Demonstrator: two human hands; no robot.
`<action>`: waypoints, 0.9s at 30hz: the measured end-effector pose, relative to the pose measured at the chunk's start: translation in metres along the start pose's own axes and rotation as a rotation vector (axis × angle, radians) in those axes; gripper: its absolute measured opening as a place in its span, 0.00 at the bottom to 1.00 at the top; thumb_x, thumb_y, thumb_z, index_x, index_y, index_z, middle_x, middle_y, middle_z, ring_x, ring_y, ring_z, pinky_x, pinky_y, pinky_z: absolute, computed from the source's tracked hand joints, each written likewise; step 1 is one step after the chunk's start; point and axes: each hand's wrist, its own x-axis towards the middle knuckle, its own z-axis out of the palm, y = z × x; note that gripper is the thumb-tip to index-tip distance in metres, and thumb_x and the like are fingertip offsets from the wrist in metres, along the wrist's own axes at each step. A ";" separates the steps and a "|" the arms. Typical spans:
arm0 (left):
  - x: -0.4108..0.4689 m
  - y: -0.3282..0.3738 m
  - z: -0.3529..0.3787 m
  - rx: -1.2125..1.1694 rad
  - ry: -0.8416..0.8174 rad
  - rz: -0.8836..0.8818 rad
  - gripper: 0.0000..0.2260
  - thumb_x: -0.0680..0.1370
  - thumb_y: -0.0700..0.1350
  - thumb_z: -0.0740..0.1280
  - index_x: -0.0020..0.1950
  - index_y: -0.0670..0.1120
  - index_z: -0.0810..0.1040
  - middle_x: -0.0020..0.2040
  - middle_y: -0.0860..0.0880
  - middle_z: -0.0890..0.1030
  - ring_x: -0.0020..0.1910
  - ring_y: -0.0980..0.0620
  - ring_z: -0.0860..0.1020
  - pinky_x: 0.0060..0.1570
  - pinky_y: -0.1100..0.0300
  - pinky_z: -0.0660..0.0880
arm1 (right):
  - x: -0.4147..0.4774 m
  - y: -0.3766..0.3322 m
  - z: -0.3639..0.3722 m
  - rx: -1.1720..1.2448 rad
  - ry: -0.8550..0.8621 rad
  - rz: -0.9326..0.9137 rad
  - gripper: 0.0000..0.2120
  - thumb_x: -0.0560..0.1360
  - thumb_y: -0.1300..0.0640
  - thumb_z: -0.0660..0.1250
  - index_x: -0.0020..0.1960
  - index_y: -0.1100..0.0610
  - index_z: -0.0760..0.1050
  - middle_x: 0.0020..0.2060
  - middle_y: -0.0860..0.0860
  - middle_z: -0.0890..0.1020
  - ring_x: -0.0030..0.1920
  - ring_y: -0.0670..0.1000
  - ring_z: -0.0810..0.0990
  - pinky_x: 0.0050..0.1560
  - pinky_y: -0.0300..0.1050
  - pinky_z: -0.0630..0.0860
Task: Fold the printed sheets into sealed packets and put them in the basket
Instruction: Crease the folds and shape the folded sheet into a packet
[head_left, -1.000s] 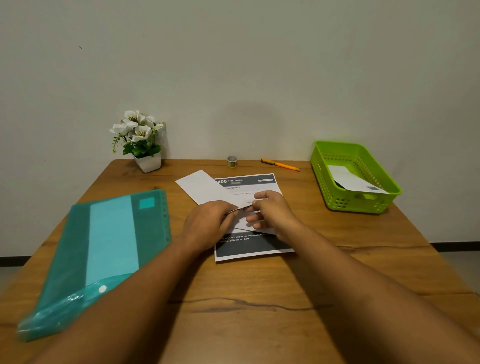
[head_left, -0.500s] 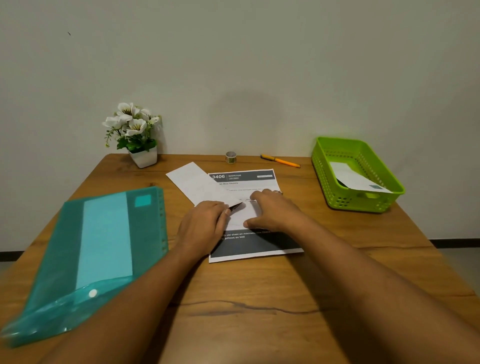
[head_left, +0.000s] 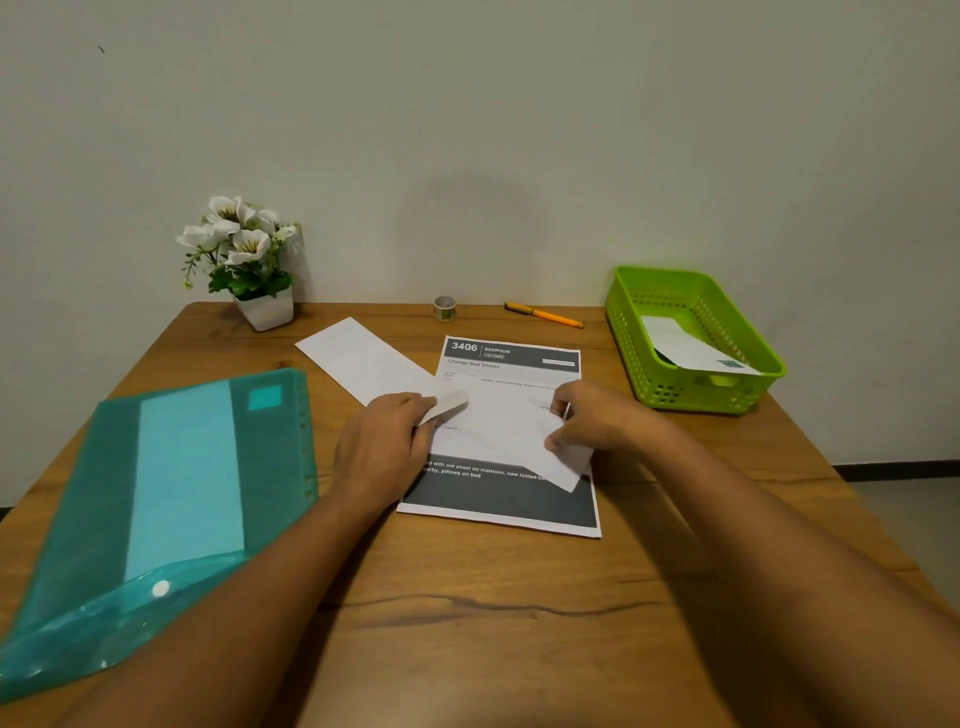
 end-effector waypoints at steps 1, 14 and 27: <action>0.000 0.000 0.000 0.001 0.003 0.002 0.17 0.84 0.53 0.63 0.69 0.51 0.80 0.65 0.50 0.82 0.64 0.50 0.78 0.56 0.53 0.77 | -0.002 0.004 -0.002 0.007 -0.024 0.013 0.19 0.71 0.49 0.79 0.57 0.53 0.77 0.54 0.52 0.81 0.53 0.55 0.79 0.55 0.53 0.78; -0.001 0.002 -0.002 -0.012 0.039 0.024 0.15 0.84 0.52 0.62 0.65 0.51 0.83 0.63 0.50 0.83 0.62 0.50 0.78 0.55 0.55 0.75 | 0.010 -0.060 0.016 0.462 0.051 0.002 0.23 0.74 0.55 0.78 0.65 0.59 0.76 0.63 0.56 0.79 0.57 0.55 0.77 0.56 0.51 0.77; -0.003 0.006 -0.009 -0.082 0.032 -0.008 0.10 0.82 0.55 0.66 0.59 0.51 0.77 0.51 0.51 0.83 0.47 0.51 0.77 0.39 0.55 0.75 | 0.002 -0.010 0.003 0.768 0.192 0.058 0.09 0.75 0.54 0.75 0.41 0.54 0.77 0.33 0.51 0.79 0.30 0.49 0.75 0.30 0.39 0.68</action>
